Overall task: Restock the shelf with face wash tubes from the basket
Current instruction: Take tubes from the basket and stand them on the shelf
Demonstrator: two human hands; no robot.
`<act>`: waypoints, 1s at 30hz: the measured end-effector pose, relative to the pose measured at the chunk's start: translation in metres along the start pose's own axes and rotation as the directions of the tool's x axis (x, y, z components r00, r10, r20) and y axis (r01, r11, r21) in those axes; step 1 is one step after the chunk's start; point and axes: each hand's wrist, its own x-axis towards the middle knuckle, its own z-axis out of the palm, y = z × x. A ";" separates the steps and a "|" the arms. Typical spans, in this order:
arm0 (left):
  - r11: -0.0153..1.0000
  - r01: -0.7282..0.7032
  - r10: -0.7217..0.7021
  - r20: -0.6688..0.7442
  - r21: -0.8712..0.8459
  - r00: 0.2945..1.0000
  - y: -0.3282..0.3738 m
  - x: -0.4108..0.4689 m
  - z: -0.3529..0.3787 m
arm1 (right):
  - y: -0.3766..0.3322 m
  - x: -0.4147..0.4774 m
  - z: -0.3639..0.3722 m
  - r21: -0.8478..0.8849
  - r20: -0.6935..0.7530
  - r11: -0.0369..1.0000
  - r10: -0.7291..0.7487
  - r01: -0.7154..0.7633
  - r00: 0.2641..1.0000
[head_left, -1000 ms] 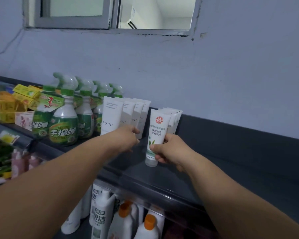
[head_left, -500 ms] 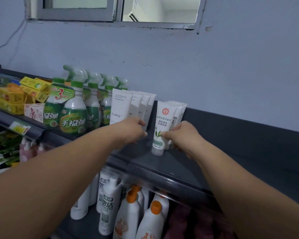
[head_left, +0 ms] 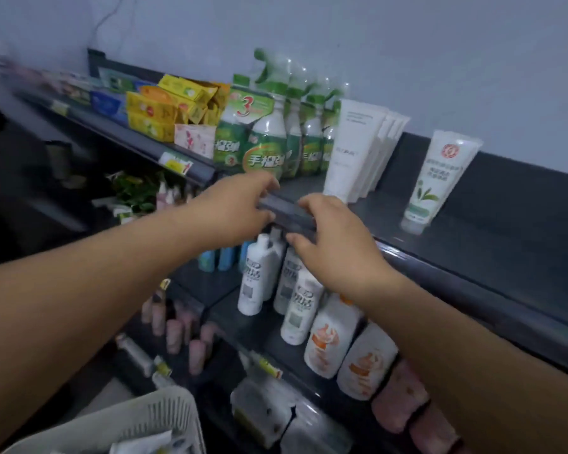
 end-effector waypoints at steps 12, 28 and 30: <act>0.905 0.356 -0.387 0.104 0.234 0.916 -0.190 -0.155 0.020 | -0.077 -0.029 0.202 0.033 0.415 0.996 -0.084 0.077 0.906; 0.725 0.644 -0.688 0.309 0.243 0.657 -0.335 -0.258 0.141 | -0.093 -0.090 0.406 0.090 0.703 0.996 -0.075 0.016 0.708; 0.686 0.682 -0.726 0.299 0.254 0.619 -0.356 -0.267 0.161 | -0.093 -0.096 0.432 0.100 0.742 0.994 -0.048 -0.041 0.668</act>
